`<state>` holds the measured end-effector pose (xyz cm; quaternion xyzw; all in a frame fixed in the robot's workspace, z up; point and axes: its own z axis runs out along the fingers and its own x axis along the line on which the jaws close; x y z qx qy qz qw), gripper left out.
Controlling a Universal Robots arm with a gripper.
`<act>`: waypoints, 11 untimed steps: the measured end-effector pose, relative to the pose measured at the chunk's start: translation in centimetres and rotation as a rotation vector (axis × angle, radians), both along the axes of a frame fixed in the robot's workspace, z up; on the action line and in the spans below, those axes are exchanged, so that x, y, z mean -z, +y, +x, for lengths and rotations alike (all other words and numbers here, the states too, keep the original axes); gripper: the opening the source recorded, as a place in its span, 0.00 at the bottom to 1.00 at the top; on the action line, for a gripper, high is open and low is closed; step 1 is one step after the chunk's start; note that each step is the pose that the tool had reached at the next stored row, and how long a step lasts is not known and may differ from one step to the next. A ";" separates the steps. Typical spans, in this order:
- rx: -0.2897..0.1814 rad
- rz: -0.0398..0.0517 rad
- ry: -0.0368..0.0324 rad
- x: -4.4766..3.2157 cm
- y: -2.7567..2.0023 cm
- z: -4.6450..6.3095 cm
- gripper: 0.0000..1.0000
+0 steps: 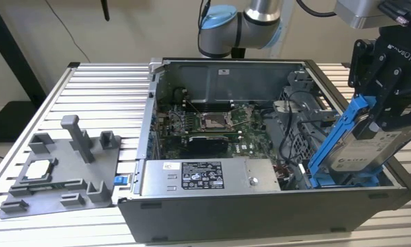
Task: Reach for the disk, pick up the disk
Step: 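Pick up the disk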
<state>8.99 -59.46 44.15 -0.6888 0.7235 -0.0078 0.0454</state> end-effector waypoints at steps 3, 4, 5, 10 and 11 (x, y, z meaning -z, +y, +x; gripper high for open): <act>0.000 0.0000 0.0000 0.00 0.00 0.0 0.00; 0.000 0.0001 0.0000 0.01 0.00 0.0 0.00; 0.000 0.0000 0.0000 0.01 0.00 0.0 0.00; 0.000 0.0000 0.0000 0.02 0.00 0.0 0.00; 0.000 0.0000 0.0000 0.03 0.00 0.0 0.00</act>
